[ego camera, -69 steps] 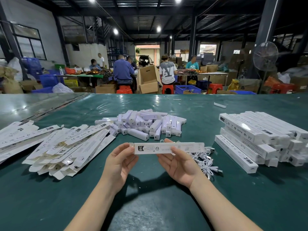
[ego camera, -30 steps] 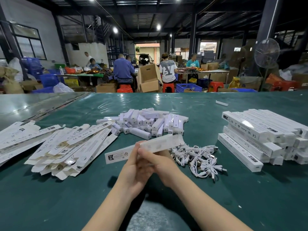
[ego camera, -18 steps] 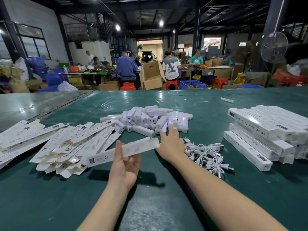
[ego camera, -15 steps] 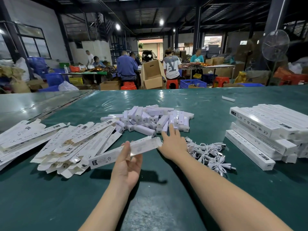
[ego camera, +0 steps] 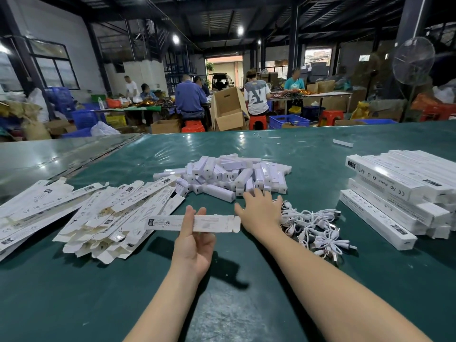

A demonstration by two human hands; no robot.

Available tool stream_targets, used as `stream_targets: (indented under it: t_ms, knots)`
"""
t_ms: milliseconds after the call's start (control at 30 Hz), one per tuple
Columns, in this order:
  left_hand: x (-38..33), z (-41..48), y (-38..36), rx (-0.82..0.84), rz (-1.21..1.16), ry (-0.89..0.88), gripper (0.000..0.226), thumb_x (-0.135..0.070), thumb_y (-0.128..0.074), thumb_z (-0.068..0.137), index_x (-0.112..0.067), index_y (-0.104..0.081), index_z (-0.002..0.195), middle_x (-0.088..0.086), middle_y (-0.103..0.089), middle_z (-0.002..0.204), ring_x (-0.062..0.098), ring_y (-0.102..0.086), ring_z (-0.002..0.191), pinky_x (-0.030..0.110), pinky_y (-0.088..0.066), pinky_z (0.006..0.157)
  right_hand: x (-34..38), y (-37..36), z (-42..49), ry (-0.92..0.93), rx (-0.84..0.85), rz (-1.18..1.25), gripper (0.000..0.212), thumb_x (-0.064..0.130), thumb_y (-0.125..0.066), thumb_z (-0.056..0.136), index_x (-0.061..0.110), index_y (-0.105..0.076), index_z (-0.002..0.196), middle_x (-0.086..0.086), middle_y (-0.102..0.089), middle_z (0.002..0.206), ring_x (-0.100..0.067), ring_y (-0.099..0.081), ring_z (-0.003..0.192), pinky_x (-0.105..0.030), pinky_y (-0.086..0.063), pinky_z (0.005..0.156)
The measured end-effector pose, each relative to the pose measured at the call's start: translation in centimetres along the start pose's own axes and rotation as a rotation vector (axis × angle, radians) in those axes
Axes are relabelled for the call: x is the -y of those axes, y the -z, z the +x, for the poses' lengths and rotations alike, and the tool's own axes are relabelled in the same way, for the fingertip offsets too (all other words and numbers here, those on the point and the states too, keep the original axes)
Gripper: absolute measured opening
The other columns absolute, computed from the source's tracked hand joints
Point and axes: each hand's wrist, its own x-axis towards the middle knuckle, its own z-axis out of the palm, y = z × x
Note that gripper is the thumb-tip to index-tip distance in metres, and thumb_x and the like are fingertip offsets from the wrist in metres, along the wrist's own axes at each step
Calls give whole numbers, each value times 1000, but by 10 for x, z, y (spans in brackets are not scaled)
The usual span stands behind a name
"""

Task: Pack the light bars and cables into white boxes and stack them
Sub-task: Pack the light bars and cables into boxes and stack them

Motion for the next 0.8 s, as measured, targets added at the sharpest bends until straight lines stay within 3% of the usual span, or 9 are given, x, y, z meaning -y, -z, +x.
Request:
stream_targets:
  t_ms: [67, 133, 200, 300, 400, 500, 567, 700, 800]
  knots:
    - [0, 1, 1, -4, -15, -7, 17, -30, -61, 86, -13, -57, 82, -7, -66, 56, 2, -52, 37, 11, -35, 34, -4, 3, -8, 19, -227, 249, 32, 34, -44, 92, 18, -54, 118, -4, -48, 126, -23, -44, 115, -40, -29, 101]
    - [1, 1, 1, 27, -22, -15, 16, -29, -60, 86, -14, -57, 81, -8, -66, 55, 3, -60, 43, 13, -47, 40, -3, 8, -21, 29, -368, 579, 25, 17, -54, 88, 10, -55, 112, -5, -44, 113, -19, -49, 92, -32, -39, 84]
    - [2, 0, 1, 47, -8, -21, 15, -28, -59, 87, -14, -57, 82, -8, -67, 57, 4, -63, 48, 16, -51, 47, 0, 13, -34, 1, -466, 811, 21, 5, -55, 87, 5, -51, 107, -1, -35, 105, -8, -44, 72, -23, -33, 66]
    - [3, 3, 3, 70, -15, -5, 8, -20, -56, 90, -14, -58, 85, -5, -70, 63, 5, -66, 52, 18, -54, 50, -1, 20, -47, -100, -532, 1080, 34, -6, -50, 84, 20, -42, 104, -1, -38, 101, -14, -48, 68, -21, -33, 63]
    - [2, 2, 5, 115, -39, 22, 18, 1, -49, 91, -14, -58, 89, 0, -72, 68, 10, -68, 64, 18, -56, 56, -6, 28, -55, -208, -349, 1431, 56, -10, -48, 81, 35, -37, 111, -5, -49, 92, -18, -49, 70, -30, -44, 68]
    - [2, -1, 7, 177, 75, 66, 28, 9, -45, 89, -6, -66, 78, 6, -71, 68, 14, -69, 67, 18, -57, 61, -11, 32, -60, -298, -61, 1703, 41, -8, -49, 85, 17, -50, 118, -11, -58, 87, -16, -55, 68, -22, -47, 62]
    - [1, -2, 8, 200, 98, 94, 20, 8, -46, 88, -1, -62, 80, 7, -71, 67, 13, -69, 62, 20, -57, 60, -11, 35, -62, -305, 135, 1854, 24, -4, -48, 89, 13, -57, 103, -11, -61, 84, -15, -58, 58, -24, -51, 51]
    - [-6, 3, 10, 172, -22, 104, 15, 5, -43, 91, -5, -54, 90, 11, -64, 84, 20, -64, 76, 27, -58, 60, -11, 34, -65, -152, 429, 1883, 19, 1, -48, 91, 16, -56, 100, -12, -62, 91, -19, -64, 59, -31, -55, 48]
    - [-7, 6, 11, 170, -66, 106, 14, 2, -38, 94, -4, -51, 96, 14, -58, 94, 23, -58, 84, 35, -56, 71, -12, 36, -66, -122, 516, 1823, 18, 5, -53, 89, 19, -58, 100, -8, -65, 89, -22, -67, 58, -28, -53, 45]
